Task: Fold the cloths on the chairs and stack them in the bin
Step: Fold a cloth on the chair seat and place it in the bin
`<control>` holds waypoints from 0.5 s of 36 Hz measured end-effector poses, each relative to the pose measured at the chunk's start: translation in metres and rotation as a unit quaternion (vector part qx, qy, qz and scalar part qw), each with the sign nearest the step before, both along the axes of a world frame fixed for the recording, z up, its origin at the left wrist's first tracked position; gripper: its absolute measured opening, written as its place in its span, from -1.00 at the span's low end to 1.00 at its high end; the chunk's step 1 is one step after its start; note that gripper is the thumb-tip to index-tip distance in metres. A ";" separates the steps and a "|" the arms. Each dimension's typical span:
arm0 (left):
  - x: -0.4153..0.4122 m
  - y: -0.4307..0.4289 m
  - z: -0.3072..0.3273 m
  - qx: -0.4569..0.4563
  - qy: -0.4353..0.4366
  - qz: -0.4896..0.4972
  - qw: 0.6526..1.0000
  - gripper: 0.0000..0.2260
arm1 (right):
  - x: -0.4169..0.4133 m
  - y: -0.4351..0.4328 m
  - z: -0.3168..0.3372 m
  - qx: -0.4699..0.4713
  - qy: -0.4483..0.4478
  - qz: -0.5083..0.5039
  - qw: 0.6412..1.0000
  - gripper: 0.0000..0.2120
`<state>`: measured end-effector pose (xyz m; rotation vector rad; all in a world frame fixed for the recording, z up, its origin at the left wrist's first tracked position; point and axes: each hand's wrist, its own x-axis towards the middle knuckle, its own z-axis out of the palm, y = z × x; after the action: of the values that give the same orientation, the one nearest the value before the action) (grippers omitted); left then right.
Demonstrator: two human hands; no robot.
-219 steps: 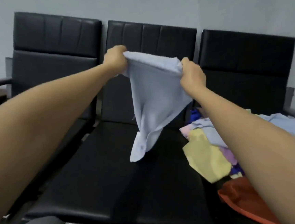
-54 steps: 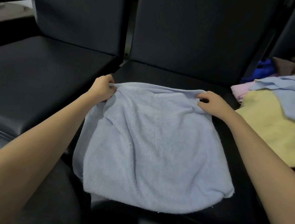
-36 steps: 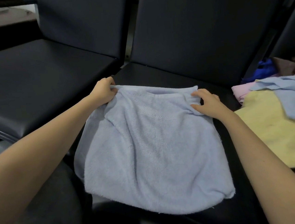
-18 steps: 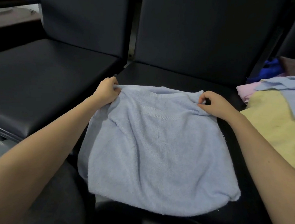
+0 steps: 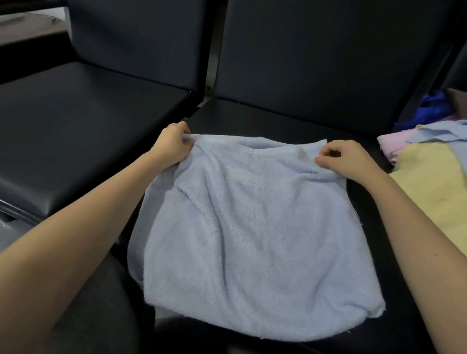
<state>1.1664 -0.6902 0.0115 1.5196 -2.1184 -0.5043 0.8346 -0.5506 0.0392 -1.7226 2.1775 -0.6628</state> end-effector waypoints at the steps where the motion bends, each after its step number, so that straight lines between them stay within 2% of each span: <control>1: 0.000 0.001 0.000 0.001 0.000 0.000 1.000 -0.84 | 0.000 0.002 0.000 -0.029 -0.034 -0.022 0.999 -0.90; 5: -0.001 0.005 0.004 0.008 0.020 0.010 1.000 -0.82 | 0.005 0.009 0.005 -0.149 -0.145 -0.101 0.973 -0.86; 10: 0.000 0.009 0.014 0.011 0.039 0.001 0.999 -0.84 | 0.009 0.016 0.014 -0.197 -0.121 -0.131 0.964 -0.88; 12: 0.000 0.011 0.024 -0.003 0.059 -0.014 0.998 -0.85 | 0.011 0.022 0.020 -0.185 -0.076 -0.130 0.971 -0.80; 15: -0.001 0.016 0.040 -0.026 0.115 -0.034 0.992 -0.91 | 0.013 0.034 0.032 -0.105 -0.007 -0.120 0.987 -0.59; 18: 0.002 0.021 0.054 -0.014 0.162 -0.059 0.985 -0.89 | 0.011 0.048 0.044 -0.016 0.077 -0.090 0.993 -0.62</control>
<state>1.1684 -0.6695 0.0655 1.2070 -1.9579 -0.7075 0.8454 -0.5024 0.0830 -1.6564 2.4636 -0.6303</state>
